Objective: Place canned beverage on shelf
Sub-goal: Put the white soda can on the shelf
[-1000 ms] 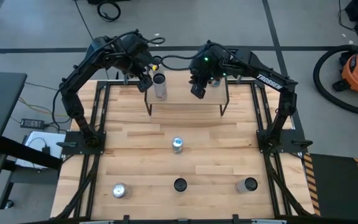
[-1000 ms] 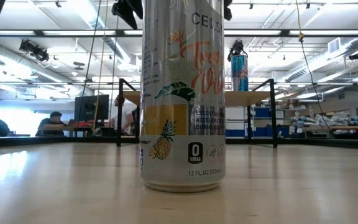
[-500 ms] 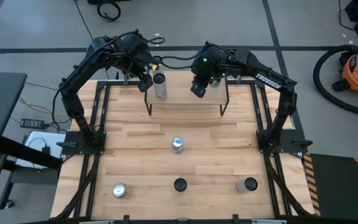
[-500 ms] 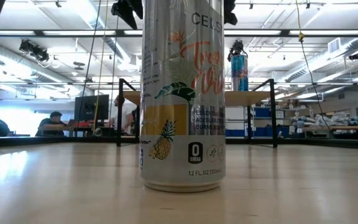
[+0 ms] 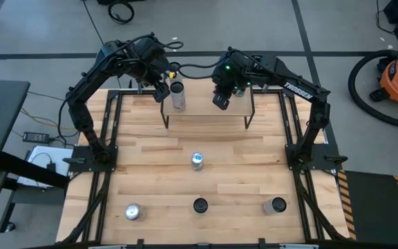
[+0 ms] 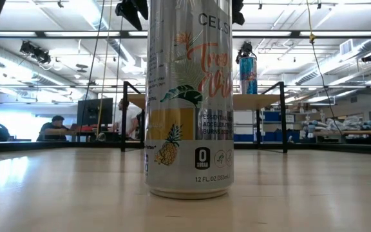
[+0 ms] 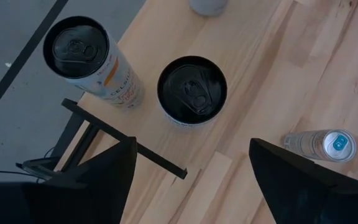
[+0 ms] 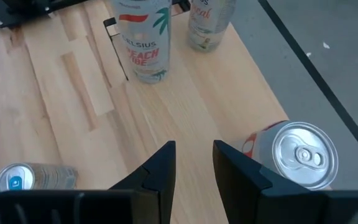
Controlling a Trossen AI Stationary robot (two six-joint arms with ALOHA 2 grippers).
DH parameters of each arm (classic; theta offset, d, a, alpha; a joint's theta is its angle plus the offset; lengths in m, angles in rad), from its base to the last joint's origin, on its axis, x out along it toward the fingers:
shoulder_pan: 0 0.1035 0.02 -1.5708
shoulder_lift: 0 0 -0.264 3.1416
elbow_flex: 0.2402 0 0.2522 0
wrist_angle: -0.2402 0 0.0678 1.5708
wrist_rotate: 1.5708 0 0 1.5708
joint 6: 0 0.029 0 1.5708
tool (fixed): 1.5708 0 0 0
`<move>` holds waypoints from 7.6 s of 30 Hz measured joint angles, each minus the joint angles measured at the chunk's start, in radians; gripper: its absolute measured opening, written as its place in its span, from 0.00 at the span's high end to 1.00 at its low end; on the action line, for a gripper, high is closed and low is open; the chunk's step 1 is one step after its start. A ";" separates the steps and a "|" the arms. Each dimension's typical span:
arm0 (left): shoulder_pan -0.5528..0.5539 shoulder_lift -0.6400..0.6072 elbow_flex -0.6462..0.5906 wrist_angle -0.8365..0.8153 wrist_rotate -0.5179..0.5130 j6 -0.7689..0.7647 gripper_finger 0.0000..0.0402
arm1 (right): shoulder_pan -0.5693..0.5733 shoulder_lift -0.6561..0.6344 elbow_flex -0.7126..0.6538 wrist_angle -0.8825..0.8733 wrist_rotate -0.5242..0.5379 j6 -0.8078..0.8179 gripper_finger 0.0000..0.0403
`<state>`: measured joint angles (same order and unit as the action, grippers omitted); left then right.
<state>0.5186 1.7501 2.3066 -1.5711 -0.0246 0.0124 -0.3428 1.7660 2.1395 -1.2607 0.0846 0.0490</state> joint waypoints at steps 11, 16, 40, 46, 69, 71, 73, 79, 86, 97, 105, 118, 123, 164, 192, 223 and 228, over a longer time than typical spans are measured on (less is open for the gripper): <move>0.000 0.000 0.000 0.000 0.000 0.002 0.22 | 0.000 -0.001 0.000 0.004 -0.007 0.000 0.71; 0.000 0.000 0.000 0.000 0.000 0.002 0.22 | 0.000 -0.001 0.000 0.022 -0.007 0.000 0.71; 0.000 0.000 0.000 0.000 -0.001 0.050 0.22 | 0.000 -0.001 0.000 0.146 -0.243 0.063 0.58; 0.000 0.000 0.000 0.000 0.000 0.025 0.22 | 0.000 -0.001 0.000 0.117 -0.243 0.061 0.37; 0.000 0.000 0.000 0.000 0.000 0.028 0.22 | 0.001 -0.001 0.000 0.393 -0.157 -0.024 0.02; 0.000 0.000 0.000 0.000 0.000 0.039 0.22 | 0.001 -0.001 0.000 0.474 -0.160 -0.024 0.02; 0.001 0.000 0.000 0.000 -0.001 0.046 0.22 | 0.001 -0.001 0.000 0.544 -0.170 -0.025 0.02; 0.043 0.000 0.000 0.000 -0.034 0.044 0.22 | -0.009 -0.001 0.000 0.633 -0.194 -0.139 0.02; 0.106 -0.003 -0.001 0.000 -0.034 0.019 0.22 | -0.042 -0.002 -0.048 0.613 -0.229 -0.233 0.02; 0.086 -0.086 -0.008 0.000 -0.005 -0.007 0.22 | -0.086 -0.001 -0.169 0.737 -0.243 -0.288 0.02; 0.060 -0.160 -0.008 0.000 -0.024 -0.033 0.22 | -0.081 -0.001 -0.171 0.820 -0.206 -0.269 0.02; 0.050 -0.326 -0.294 0.037 -0.099 -0.109 0.22 | -0.078 -0.001 -0.171 0.812 -0.085 -0.232 0.02; 0.048 -0.461 -0.494 0.158 -0.110 -0.141 0.22 | -0.079 -0.001 -0.171 0.813 -0.118 -0.232 0.02; -0.148 -0.994 -1.307 0.663 -0.112 -0.253 0.22 | -0.090 0.115 -0.242 0.902 -0.382 -0.351 0.02; -0.148 -0.993 -1.396 0.774 -0.110 -0.226 0.22 | -0.092 0.177 -0.241 0.851 -0.477 -0.357 0.03; -0.148 -0.993 -1.396 0.773 -0.110 -0.226 0.22 | -0.099 0.102 -0.243 0.819 -0.239 -0.279 0.35; -0.148 -0.993 -1.396 0.772 -0.110 -0.226 0.22 | -0.124 0.073 -0.243 0.811 -0.207 -0.222 0.35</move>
<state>0.3706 0.7567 0.9104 -0.7988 -0.1349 -0.2138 -0.4665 1.8394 1.8969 -0.4496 -0.1221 -0.1731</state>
